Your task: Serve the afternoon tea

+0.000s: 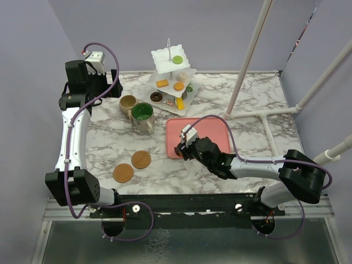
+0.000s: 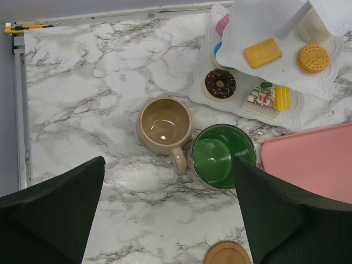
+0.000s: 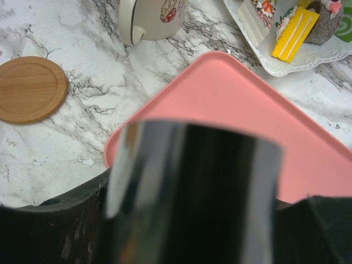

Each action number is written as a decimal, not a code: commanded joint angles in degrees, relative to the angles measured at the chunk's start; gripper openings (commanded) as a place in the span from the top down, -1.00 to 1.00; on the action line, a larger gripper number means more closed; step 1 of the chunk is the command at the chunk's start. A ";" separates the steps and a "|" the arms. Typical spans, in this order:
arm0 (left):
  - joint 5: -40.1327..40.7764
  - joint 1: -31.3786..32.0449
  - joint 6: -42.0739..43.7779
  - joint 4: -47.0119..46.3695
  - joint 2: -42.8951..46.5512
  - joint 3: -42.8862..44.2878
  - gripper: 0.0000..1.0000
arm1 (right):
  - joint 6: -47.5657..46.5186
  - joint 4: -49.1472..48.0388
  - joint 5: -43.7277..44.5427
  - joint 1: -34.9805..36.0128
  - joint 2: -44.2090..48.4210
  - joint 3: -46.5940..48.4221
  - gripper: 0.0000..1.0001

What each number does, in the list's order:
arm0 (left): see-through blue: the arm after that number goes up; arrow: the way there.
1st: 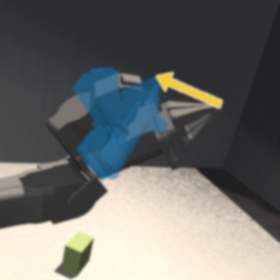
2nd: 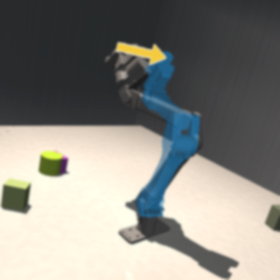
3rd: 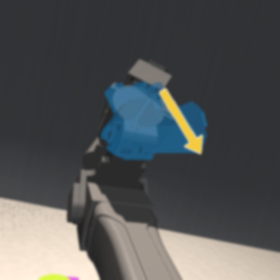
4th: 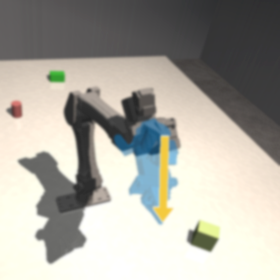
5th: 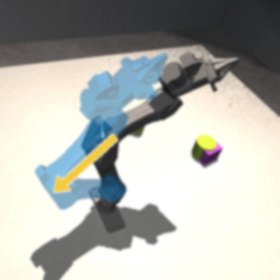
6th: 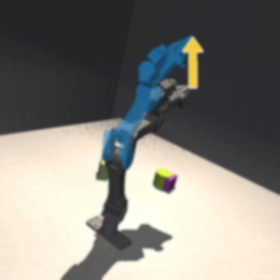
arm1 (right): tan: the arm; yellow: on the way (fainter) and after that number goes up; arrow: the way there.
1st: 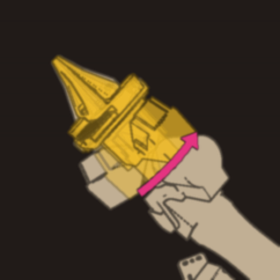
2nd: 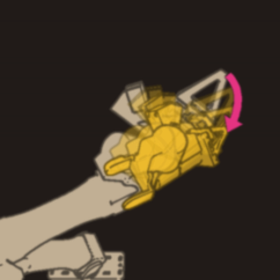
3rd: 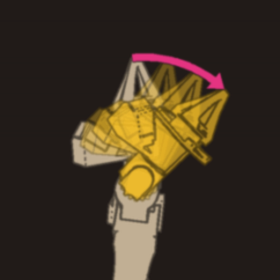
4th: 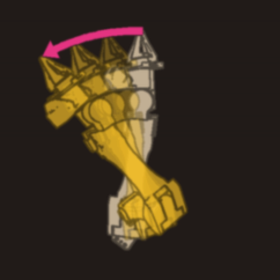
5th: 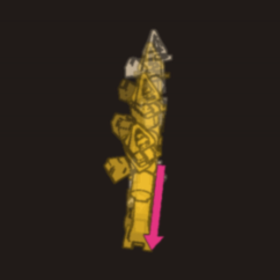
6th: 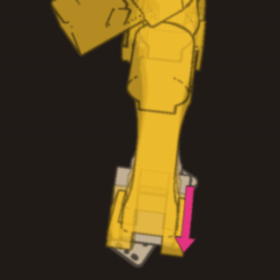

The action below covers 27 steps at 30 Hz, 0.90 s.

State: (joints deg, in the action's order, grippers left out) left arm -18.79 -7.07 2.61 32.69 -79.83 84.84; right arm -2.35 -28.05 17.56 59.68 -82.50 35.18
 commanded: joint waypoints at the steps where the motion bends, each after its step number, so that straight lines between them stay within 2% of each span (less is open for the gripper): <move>1: -0.81 -0.42 0.20 -0.52 0.47 1.06 -0.98 | 0.34 1.79 0.84 0.72 -1.13 -1.28 -0.04; 11: -0.81 -0.44 0.26 -0.52 0.20 1.32 -0.98 | -0.14 3.08 3.47 1.21 0.27 -1.30 0.29; 15: -0.90 -0.45 0.03 -0.52 -0.01 1.67 -0.98 | -1.29 3.03 3.86 1.19 1.09 0.37 0.32; 21: -0.96 -0.42 -0.09 -0.52 -0.08 2.09 -0.98 | -5.43 2.23 5.48 1.22 1.70 7.61 0.32; 27: -0.82 -0.39 -0.06 -0.52 -0.14 2.25 -0.98 | -10.04 1.44 3.13 0.45 -0.61 18.43 0.34</move>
State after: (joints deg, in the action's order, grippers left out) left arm -18.81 -7.07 2.61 32.71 -79.83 85.06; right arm -8.19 -24.36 21.30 60.42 -82.02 46.35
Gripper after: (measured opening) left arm 0.991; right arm 0.439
